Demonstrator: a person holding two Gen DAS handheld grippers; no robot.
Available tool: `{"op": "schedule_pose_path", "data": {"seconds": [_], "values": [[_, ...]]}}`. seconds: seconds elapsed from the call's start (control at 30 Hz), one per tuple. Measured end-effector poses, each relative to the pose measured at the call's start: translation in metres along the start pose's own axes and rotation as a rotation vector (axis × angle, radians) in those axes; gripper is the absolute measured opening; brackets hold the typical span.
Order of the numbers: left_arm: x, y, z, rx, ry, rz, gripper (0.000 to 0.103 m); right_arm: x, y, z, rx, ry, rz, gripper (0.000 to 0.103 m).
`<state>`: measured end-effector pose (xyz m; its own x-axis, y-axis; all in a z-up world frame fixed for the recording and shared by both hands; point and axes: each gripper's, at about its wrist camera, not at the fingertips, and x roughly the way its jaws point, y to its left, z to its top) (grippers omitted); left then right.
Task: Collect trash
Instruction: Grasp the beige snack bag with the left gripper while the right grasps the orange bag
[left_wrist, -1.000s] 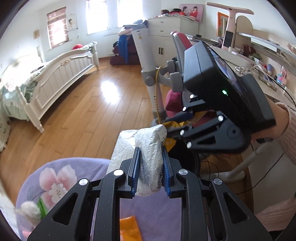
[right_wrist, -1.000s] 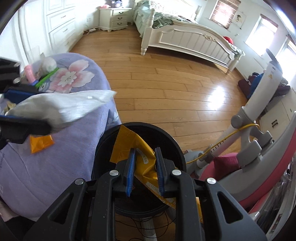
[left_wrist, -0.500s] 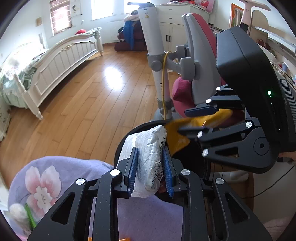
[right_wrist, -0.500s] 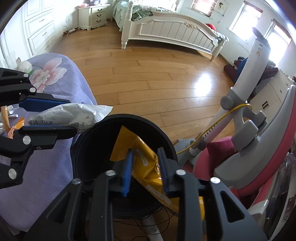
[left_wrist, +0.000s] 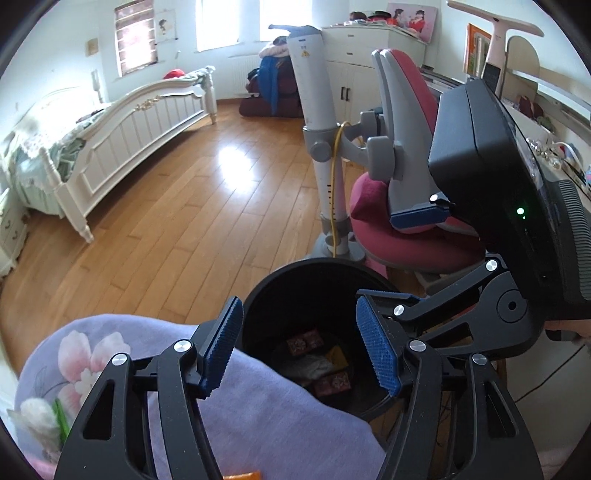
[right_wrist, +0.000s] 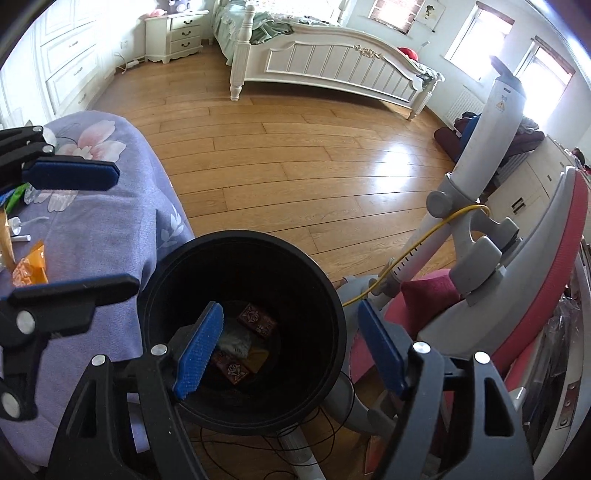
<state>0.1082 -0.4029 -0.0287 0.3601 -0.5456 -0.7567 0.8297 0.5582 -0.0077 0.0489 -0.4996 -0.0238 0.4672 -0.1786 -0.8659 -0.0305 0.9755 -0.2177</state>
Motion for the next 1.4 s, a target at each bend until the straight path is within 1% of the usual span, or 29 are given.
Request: {"op": "schedule_pose_path", "data": {"seconds": [0.2, 0.37, 0.6, 0.73, 0.93, 1.07, 1.2, 1.3, 1.4], "values": [[-0.032, 0.011, -0.017, -0.031, -0.028, 0.029, 0.064, -0.009, 0.017, 0.009, -0.026, -0.022, 0.012, 0.075], [-0.063, 0.026, -0.038, -0.066, -0.054, 0.078, 0.064, -0.014, 0.039, 0.018, -0.071, -0.032, 0.031, 0.075], [-0.099, 0.056, -0.073, -0.115, -0.047, 0.129, 0.064, -0.020, 0.078, 0.025, -0.127, -0.041, 0.064, 0.075], [-0.115, 0.067, -0.089, -0.132, -0.050, 0.157, 0.064, -0.028, 0.098, 0.027, -0.148, -0.049, 0.083, 0.075], [-0.145, 0.083, -0.116, -0.148, -0.051, 0.235, 0.064, -0.037, 0.132, 0.031, -0.199, -0.064, 0.120, 0.075], [-0.170, 0.097, -0.139, -0.172, -0.055, 0.281, 0.064, -0.043, 0.158, 0.033, -0.233, -0.066, 0.168, 0.075], [-0.197, 0.109, -0.173, -0.181, -0.034, 0.321, 0.064, -0.045, 0.187, 0.026, -0.280, -0.047, 0.237, 0.075], [-0.211, 0.115, -0.203, -0.177, 0.009, 0.350, 0.064, -0.039, 0.203, 0.019, -0.318, -0.026, 0.233, 0.075], [-0.217, 0.124, -0.233, -0.172, 0.071, 0.374, 0.064, -0.027, 0.217, 0.016, -0.335, 0.008, 0.241, 0.075]]}}
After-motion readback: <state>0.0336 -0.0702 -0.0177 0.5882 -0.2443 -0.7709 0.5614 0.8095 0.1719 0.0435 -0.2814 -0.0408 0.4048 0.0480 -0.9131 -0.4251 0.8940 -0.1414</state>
